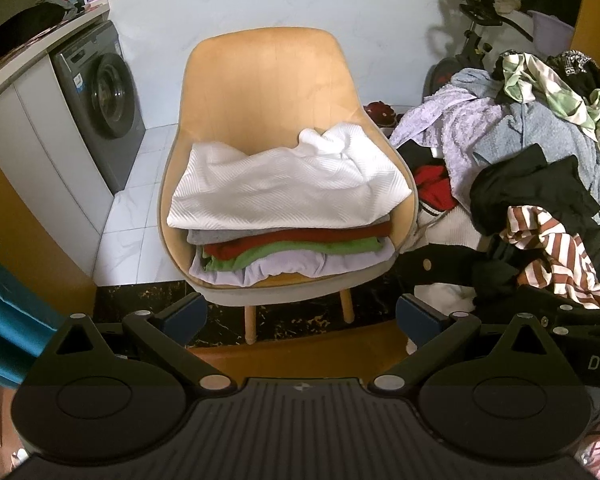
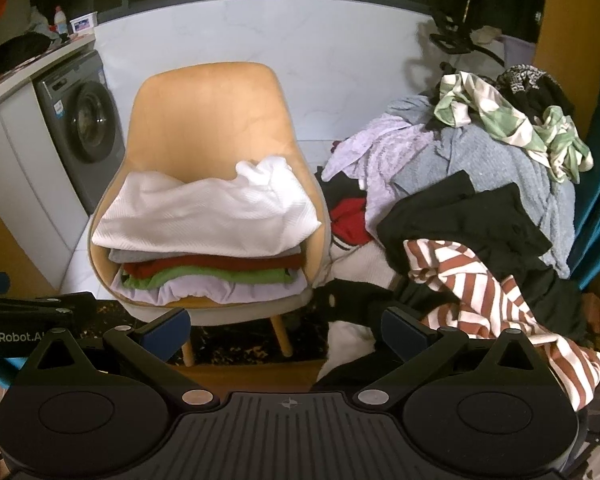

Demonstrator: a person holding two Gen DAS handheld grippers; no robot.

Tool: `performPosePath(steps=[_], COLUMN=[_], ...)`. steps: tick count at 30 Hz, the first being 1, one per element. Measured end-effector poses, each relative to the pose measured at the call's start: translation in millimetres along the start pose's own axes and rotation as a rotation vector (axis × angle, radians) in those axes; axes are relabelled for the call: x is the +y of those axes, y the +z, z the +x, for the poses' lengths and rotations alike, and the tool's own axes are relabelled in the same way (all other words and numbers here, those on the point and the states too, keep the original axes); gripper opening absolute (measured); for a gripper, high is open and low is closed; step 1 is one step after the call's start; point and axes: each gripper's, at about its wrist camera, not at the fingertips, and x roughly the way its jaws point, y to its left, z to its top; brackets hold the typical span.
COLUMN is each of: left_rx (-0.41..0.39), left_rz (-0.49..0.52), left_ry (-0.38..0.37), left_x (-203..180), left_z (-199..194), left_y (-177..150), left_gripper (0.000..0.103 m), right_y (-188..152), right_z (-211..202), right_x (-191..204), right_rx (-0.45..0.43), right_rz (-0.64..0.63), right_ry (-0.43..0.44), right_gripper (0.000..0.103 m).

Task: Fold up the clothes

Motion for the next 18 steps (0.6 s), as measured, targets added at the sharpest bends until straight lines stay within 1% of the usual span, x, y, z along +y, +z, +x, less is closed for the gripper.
performPosePath(steps=[4,7,11,18], left_rx=[0.001,-0.001,0.004,0.005], left_rz=[-0.002,-0.004,-0.014,-0.011], left_ry=[0.001,0.003,0.005,0.006], left_x=[1.0,1.3,3.6,3.2], left_z=[0.8,0.9,2.2,1.8], left_y=[0.7,1.6,1.3,1.9], left_gripper=[0.103,0.103,0.103,0.103], right_y=[1.6,2.8,3.8,3.5], right_z=[-0.6,-3.5,-3.1,-4.5], right_x=[1.8,6.8,11.7,8.6], right_rx=[-0.011,-0.034,-0.033,-0.041], right_rz=[-0.008,-0.036,-0.061,-0.048], right_ry=[0.003,-0.021,-0.047,-0.049], right_gripper=[0.102,0.102,0.102,0.102])
